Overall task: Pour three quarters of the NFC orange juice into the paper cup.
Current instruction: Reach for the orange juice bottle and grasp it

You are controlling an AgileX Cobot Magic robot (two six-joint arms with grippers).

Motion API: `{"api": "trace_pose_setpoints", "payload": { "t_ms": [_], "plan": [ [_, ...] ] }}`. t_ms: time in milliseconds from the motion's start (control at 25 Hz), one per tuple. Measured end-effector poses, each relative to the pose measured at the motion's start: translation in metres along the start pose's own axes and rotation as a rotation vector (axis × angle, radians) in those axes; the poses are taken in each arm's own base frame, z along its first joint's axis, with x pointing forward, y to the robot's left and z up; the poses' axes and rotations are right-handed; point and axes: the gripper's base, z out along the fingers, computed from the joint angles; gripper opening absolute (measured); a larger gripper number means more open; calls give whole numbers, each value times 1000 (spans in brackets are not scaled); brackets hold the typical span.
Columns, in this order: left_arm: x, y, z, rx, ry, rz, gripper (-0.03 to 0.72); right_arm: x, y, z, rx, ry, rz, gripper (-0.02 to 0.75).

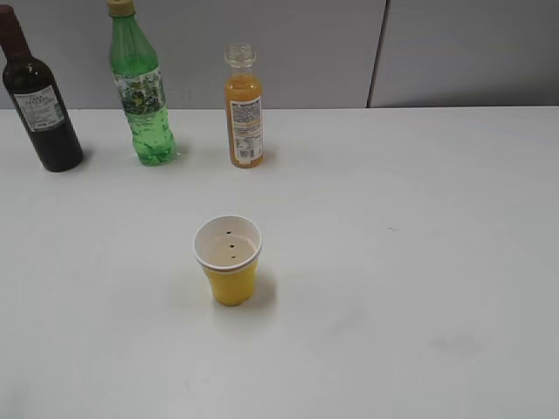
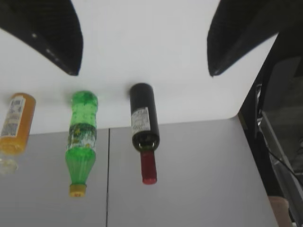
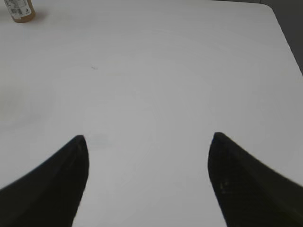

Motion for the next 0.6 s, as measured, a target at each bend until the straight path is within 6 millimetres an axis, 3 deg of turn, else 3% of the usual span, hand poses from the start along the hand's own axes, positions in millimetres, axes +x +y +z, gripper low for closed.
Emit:
{"api": "trace_pose_setpoints", "payload": {
  "t_ms": [280,600],
  "plan": [
    [-16,6,51,-20,-41,-17,615,0,0,0,0,0,0,593],
    [-14,11,109,-51,-26,-22,599,0,0,0,0,0,0,592]
  ]
}}
